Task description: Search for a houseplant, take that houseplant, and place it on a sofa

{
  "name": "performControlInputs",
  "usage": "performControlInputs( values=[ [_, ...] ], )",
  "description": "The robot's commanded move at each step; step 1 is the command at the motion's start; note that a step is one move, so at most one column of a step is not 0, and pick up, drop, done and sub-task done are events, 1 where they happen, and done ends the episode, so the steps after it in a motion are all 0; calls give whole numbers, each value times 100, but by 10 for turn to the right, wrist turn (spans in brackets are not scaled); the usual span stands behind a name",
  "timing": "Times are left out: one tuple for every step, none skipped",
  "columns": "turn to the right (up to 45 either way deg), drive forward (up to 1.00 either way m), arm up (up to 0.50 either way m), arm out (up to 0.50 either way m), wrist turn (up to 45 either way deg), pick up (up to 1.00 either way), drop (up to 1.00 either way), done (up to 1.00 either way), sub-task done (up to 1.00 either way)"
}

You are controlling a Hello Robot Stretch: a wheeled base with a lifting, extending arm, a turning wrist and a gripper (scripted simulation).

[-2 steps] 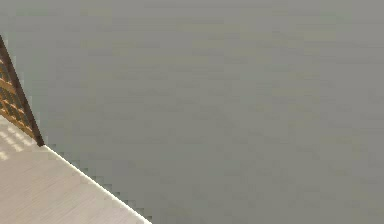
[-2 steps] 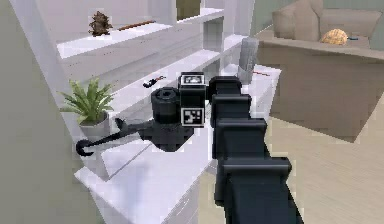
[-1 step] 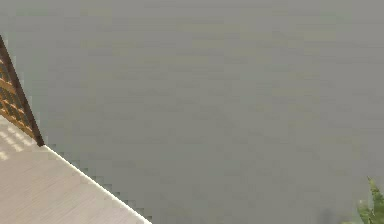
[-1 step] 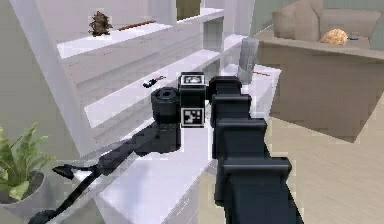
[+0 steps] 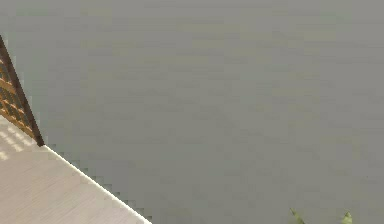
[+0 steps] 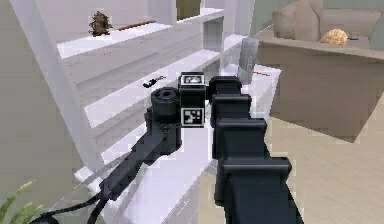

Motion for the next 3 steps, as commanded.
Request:
performControlInputs(
  values=[
    [0, 0, 0, -14, 0, 0, 0, 0, 0],
    [-450, 0, 0, 0, 0, 0, 0, 0, 0],
    [-450, 0, 0, 0, 0, 0, 0, 0, 0]
  ],
)
